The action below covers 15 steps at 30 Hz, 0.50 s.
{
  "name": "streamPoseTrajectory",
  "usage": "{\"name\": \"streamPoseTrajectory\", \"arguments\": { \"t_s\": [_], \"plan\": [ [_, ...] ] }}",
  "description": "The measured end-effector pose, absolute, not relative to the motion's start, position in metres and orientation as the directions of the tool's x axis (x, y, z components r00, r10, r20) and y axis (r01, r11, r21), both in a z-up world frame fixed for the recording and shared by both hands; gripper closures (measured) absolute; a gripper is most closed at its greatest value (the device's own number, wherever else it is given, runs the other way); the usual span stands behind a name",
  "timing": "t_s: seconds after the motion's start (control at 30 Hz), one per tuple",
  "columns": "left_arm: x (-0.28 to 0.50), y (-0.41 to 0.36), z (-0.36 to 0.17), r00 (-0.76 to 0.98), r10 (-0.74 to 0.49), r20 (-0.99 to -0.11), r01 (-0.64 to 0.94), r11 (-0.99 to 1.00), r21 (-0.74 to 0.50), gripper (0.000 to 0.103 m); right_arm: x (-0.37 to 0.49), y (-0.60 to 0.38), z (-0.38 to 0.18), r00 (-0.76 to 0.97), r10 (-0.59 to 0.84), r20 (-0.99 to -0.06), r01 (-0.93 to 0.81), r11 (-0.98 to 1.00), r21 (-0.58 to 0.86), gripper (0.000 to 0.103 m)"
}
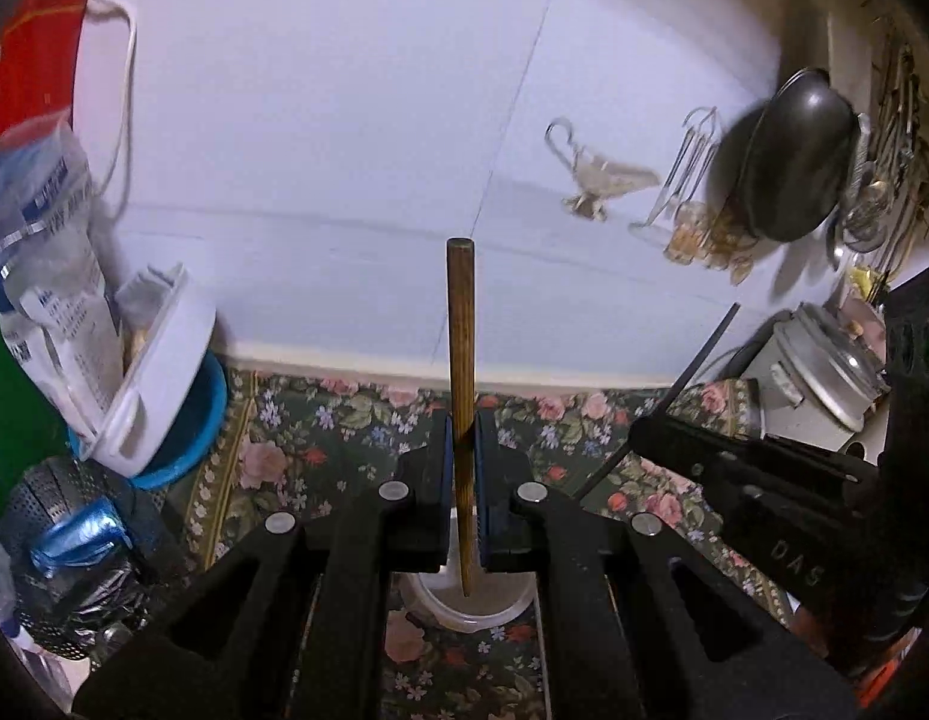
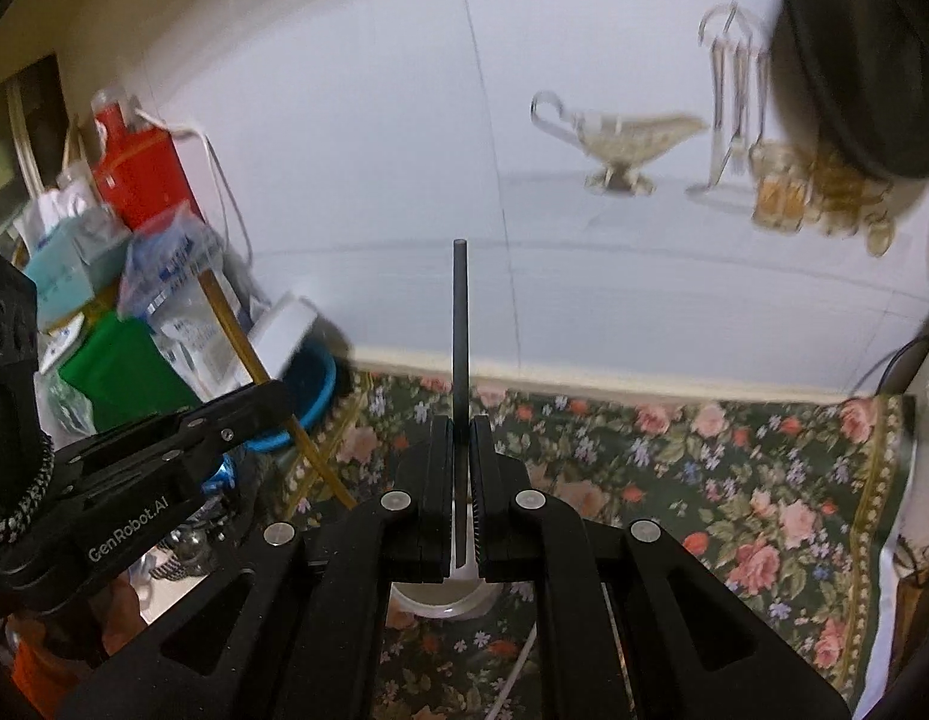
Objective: Organize utensils
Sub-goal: 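Carry the brown chopstick over the white cup while the right gripper carries its dark stick there, then open both grippers to drop the chopsticks into the white cup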
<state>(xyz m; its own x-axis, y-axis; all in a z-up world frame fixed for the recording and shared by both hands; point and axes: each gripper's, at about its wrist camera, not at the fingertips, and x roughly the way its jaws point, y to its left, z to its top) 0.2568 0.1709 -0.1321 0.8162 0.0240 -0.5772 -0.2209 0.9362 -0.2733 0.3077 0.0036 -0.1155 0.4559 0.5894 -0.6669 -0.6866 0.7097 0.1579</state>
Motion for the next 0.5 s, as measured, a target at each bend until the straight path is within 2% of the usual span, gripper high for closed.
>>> {"name": "streamPoseTrajectory", "arguments": {
  "t_s": [0.27,0.5],
  "plan": [
    [0.276,0.178,-0.169,0.758,0.003,-0.652,-0.251,0.924,-0.289,0.098,0.32,0.016,-0.161,0.375,0.522,-0.766,-0.671,0.723,0.164,0.098],
    [0.283,0.178,-0.179,0.734,0.008,-0.679,-0.267,0.923,-0.278,0.098,0.324,0.018,-0.169,0.351,0.515,-0.782,-0.672,0.72,0.173,0.098]
  ]
}}
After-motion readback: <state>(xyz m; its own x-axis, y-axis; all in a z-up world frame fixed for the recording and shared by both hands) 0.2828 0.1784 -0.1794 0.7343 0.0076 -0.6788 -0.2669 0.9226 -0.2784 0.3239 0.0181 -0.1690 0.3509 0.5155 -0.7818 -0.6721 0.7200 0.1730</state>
